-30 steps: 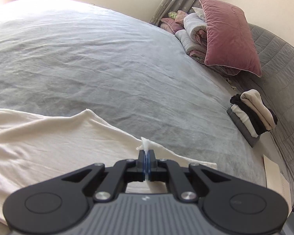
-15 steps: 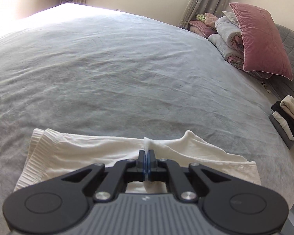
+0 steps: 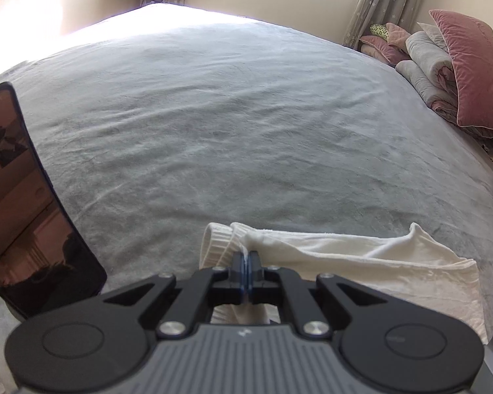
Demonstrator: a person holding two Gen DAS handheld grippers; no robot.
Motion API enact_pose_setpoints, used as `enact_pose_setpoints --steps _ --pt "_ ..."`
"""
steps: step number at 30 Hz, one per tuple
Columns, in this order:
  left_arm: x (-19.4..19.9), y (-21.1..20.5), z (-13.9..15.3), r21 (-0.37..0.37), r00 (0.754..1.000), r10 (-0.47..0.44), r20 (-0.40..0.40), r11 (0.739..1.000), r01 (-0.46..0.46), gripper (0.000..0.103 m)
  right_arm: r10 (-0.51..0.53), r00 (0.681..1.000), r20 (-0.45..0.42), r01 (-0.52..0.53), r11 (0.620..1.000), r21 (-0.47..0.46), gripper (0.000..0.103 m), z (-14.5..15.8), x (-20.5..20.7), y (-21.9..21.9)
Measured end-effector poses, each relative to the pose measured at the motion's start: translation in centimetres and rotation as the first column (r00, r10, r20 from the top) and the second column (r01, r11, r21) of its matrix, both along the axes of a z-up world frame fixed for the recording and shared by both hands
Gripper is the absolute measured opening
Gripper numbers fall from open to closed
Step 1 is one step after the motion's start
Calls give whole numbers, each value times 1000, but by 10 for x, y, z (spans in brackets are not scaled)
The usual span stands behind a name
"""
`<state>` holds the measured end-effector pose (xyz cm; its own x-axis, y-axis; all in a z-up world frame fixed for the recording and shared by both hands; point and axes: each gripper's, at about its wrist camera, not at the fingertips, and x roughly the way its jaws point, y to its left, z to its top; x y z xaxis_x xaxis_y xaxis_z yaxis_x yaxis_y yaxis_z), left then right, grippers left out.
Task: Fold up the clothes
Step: 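Open both grippers and release the folded trousers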
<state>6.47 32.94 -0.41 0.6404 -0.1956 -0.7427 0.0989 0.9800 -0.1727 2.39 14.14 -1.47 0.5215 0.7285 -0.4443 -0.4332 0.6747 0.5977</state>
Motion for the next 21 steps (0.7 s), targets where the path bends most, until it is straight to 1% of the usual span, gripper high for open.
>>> enact_pose_setpoints --steps 4,6,8,10,12,14,17,19,21 --pt "-4 9 -6 25 1000 23 12 999 -24 3 19 1000 -21 -19 1000 0 8 -8 2 11" --pt "-8 13 -7 55 998 54 30 997 -55 9 35 999 -38 -35 999 8 14 -13 3 14" --pt "-11 20 -7 74 995 92 42 993 -95 8 63 997 -42 -61 998 31 15 -14 3 14" --pt "-17 27 -4 56 991 120 60 991 -124 8 117 992 -57 -113 992 64 15 -12 2 11" --pt "-26 30 3 -2 986 135 97 991 -135 8 109 993 -40 -107 994 35 16 -8 -6 -5" --pt "-34 29 7 -63 984 118 132 992 -111 8 100 995 -22 -100 995 4 16 -4 -13 -22" --pt "-40 16 4 -121 984 37 176 993 -16 9 88 996 6 -88 995 -41 15 2 -25 -46" --pt "-40 3 -4 -126 983 -12 185 991 35 10 65 998 27 -63 995 -78 15 5 -30 -66" --pt "-34 -6 -16 -101 985 -17 171 994 35 10 28 999 41 -23 993 -117 15 5 -31 -89"
